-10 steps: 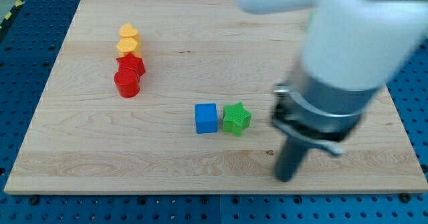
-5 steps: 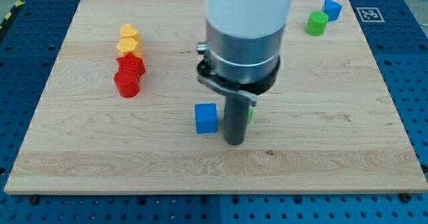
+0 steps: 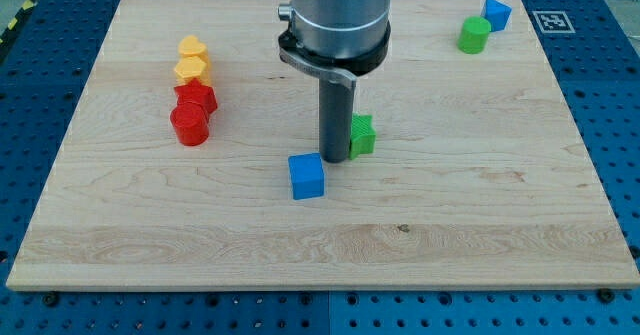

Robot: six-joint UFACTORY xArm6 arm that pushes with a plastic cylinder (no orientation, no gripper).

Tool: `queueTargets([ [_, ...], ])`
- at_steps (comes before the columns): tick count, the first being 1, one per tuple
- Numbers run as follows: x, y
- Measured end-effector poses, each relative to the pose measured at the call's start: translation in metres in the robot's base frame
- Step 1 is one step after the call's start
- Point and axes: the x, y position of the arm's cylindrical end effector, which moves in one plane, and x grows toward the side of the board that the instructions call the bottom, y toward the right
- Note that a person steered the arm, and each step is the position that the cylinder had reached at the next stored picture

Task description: Push the green star towards the green circle

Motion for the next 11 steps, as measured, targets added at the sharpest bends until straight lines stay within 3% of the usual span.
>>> queueTargets([
  [6,-0.029,0.062],
  [10,-0.105,0.104],
  [11,-0.104,0.104],
])
